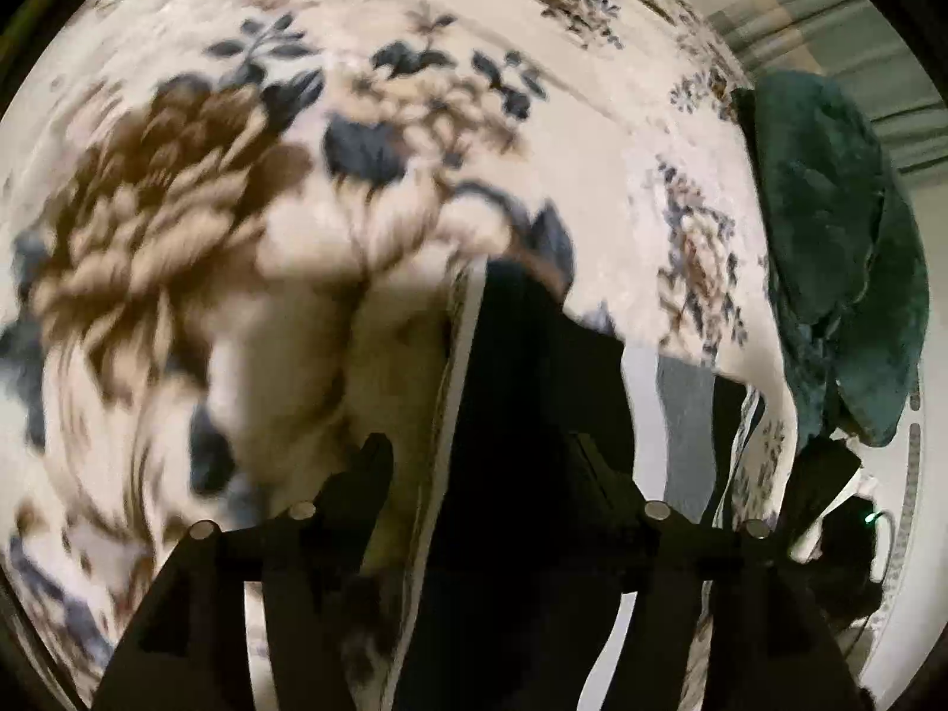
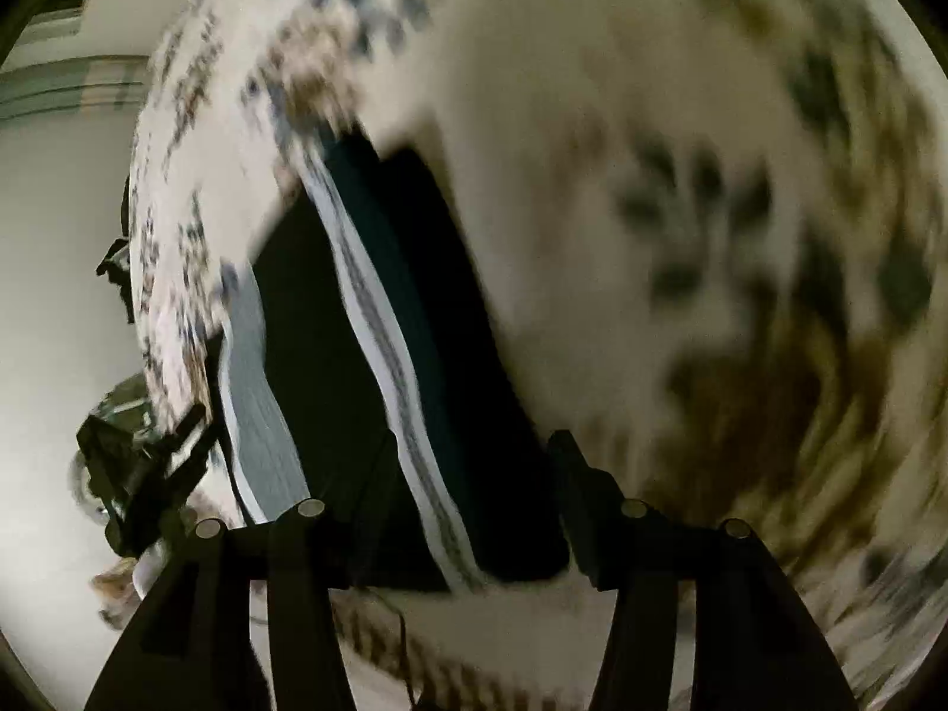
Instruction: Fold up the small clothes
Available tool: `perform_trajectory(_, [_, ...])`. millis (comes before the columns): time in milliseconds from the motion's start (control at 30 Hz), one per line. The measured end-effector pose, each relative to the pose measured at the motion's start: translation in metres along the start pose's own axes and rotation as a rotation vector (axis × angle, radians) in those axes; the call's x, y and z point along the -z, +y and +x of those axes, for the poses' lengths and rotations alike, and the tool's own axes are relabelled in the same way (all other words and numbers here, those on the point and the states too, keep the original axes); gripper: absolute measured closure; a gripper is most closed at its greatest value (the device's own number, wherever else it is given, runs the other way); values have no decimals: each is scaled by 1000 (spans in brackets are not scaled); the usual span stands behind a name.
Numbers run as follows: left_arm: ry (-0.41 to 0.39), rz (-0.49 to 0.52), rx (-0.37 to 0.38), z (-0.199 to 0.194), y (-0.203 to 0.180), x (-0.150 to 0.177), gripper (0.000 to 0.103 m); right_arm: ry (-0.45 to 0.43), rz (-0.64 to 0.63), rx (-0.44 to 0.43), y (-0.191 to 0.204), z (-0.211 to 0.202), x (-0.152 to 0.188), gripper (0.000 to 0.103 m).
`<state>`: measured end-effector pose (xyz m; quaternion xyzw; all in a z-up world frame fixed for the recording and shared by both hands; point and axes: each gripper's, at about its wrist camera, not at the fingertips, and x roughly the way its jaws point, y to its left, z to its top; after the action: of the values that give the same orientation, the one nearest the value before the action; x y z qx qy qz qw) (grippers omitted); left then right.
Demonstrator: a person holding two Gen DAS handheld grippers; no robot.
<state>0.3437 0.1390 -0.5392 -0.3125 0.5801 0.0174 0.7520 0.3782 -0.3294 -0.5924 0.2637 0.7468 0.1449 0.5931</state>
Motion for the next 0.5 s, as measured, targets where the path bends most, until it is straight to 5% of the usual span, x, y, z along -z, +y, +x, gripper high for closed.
perform_trajectory(67, [11, -11, 1, 0, 0, 12, 45, 32, 33, -26, -9, 21, 15, 48])
perform_trajectory(133, [26, 5, -3, 4, -4, 21, 45, -26, 23, -20, -8, 23, 26, 77])
perform_trajectory(200, [38, 30, -19, 8, -9, 28, 45, -64, 27, -25, -5, 18, 38, 90])
perform_trajectory(400, [51, 75, -23, 14, -17, 33, 44, -196, 18, 49, -1, -27, 53, 95])
perform_trajectory(500, [55, 97, -30, 15, -20, 33, 44, -123, 16, 101, -6, -7, 40, 95])
